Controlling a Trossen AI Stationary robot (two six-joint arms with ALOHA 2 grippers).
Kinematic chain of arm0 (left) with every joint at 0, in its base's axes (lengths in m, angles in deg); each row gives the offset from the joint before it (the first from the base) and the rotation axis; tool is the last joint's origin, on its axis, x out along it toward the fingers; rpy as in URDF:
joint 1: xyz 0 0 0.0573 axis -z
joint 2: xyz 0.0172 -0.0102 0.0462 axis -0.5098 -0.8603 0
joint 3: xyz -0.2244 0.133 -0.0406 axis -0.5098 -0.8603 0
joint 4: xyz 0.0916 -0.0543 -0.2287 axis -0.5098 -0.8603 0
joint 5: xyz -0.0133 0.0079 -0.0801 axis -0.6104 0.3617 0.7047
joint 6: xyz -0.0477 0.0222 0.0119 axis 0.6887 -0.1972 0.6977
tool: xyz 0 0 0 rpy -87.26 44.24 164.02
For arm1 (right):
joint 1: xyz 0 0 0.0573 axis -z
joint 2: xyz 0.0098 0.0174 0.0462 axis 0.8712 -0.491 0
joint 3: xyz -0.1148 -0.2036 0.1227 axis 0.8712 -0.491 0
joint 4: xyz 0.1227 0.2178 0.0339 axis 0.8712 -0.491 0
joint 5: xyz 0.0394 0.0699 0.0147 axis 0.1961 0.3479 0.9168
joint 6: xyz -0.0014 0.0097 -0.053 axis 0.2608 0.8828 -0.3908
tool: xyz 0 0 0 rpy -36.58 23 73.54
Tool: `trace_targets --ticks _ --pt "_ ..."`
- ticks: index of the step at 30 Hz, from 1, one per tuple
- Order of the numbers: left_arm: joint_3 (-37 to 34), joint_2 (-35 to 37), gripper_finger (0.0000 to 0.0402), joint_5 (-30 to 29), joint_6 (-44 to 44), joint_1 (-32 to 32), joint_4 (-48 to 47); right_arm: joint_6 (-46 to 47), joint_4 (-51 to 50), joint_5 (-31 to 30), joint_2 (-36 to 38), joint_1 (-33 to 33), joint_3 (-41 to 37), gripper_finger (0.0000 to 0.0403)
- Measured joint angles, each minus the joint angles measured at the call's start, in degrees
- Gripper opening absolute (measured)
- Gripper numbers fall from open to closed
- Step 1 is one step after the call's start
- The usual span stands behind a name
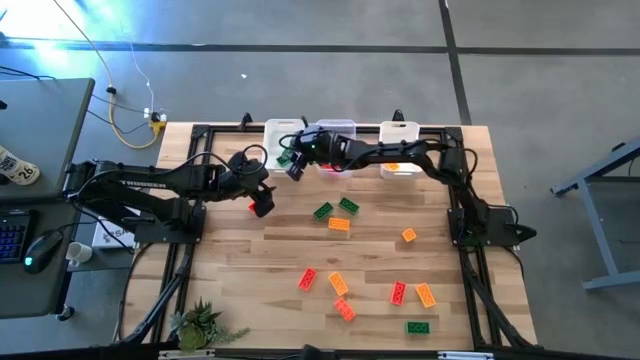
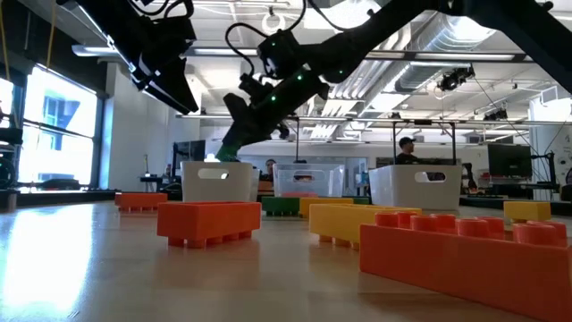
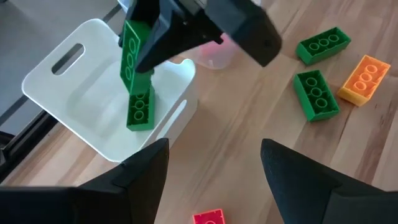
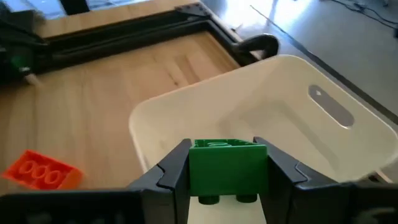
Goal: Sort & place blocks by color
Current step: Put the green game piece into the left white bin, then put the orange game piece into the transparent bin
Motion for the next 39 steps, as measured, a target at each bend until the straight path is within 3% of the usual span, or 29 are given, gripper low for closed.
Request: trace_targets --ticks 3,9,12,28,39 --pt "0.00 0.00 0.0243 1.10 0.36 0.00 0.02 0.29 -0.53 -0.99 -0.21 -0.01 0.07 0.0122" --pt "0.00 0.00 0.0243 1.73 2.03 0.00 -0.21 -0.91 -0.45 -1.75 -0.24 -0.22 0.07 0.0236" --pt "0.00 0.00 0.0243 1.75 2.70 0.00 -0.87 -1.00 -1.04 -1.75 -0.17 -0.24 0.26 0.0263" --pt "-0.04 -1.35 0.0243 5.93 12.83 0.75 -8.87 -5.67 -32.66 -2.77 0.75 -0.46 16.49 0.0272" --pt "-0.06 -9.60 0.0243 6.66 18.33 1.33 -11.79 -7.71 -47.33 -2.83 0.77 -0.46 22.67 0.0273"
